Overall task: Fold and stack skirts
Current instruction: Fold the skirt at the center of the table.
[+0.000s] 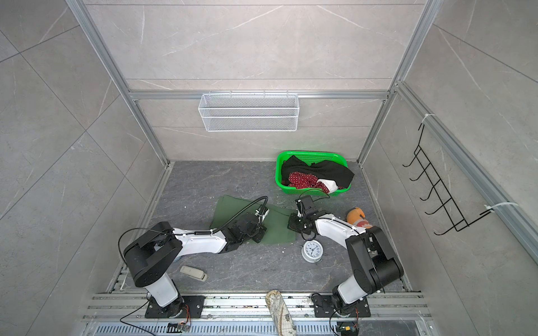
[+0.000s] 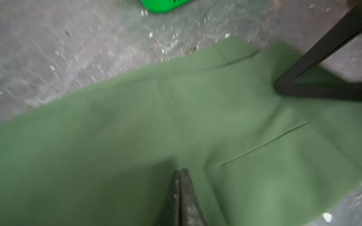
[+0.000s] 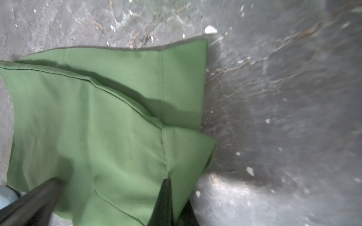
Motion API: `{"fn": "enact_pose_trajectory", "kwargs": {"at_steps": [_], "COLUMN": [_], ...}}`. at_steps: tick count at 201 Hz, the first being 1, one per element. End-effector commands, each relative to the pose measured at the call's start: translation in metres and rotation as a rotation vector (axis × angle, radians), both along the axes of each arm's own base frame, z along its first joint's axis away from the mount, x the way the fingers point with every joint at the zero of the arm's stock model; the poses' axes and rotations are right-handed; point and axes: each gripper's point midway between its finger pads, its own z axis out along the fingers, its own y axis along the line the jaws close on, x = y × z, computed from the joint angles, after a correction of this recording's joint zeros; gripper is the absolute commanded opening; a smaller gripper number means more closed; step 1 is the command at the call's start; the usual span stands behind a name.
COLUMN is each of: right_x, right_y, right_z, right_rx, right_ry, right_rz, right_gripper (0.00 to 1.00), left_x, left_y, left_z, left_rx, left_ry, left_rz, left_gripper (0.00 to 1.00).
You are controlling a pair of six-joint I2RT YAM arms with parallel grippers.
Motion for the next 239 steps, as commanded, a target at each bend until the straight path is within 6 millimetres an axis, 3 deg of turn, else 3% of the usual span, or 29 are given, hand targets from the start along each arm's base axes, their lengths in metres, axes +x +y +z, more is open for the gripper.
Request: {"fn": "enact_pose_trajectory", "kwargs": {"at_steps": [1, 26, 53, 93, 140, 173, 199, 239], "right_x": [0.002, 0.0, -0.004, -0.01, -0.009, -0.005, -0.002, 0.007], "right_y": [-0.007, -0.012, -0.014, -0.035, -0.06, -0.079, -0.084, -0.09], "right_z": [0.02, 0.039, 0.06, 0.075, 0.083, 0.091, 0.099, 0.106], "right_rx": [-0.052, -0.076, -0.084, -0.204, -0.382, -0.501, -0.546, -0.612], "right_ry": [-0.045, -0.079, -0.109, -0.101, -0.073, -0.073, -0.084, -0.084], "right_rz": [0.02, 0.029, 0.051, 0.054, 0.069, 0.053, 0.059, 0.067], "right_gripper": [0.0, 0.0, 0.0, 0.0, 0.0, 0.0, 0.0, 0.0], "left_x": [0.007, 0.005, 0.001, 0.006, 0.017, 0.029, 0.031, 0.016], "left_y": [-0.01, -0.018, -0.037, -0.058, -0.068, -0.041, -0.009, 0.019], "left_z": [-0.007, -0.024, -0.022, 0.005, 0.049, 0.062, 0.05, 0.021], "left_rx": [-0.067, -0.08, -0.147, -0.243, -0.302, -0.277, -0.221, -0.149], "left_ry": [0.041, 0.089, 0.11, 0.087, 0.019, -0.025, -0.03, -0.001], "left_rz": [0.076, 0.072, 0.024, -0.021, -0.03, 0.035, 0.084, 0.113], "left_gripper": [0.0, 0.0, 0.0, 0.0, 0.0, 0.0, 0.0, 0.0]}}
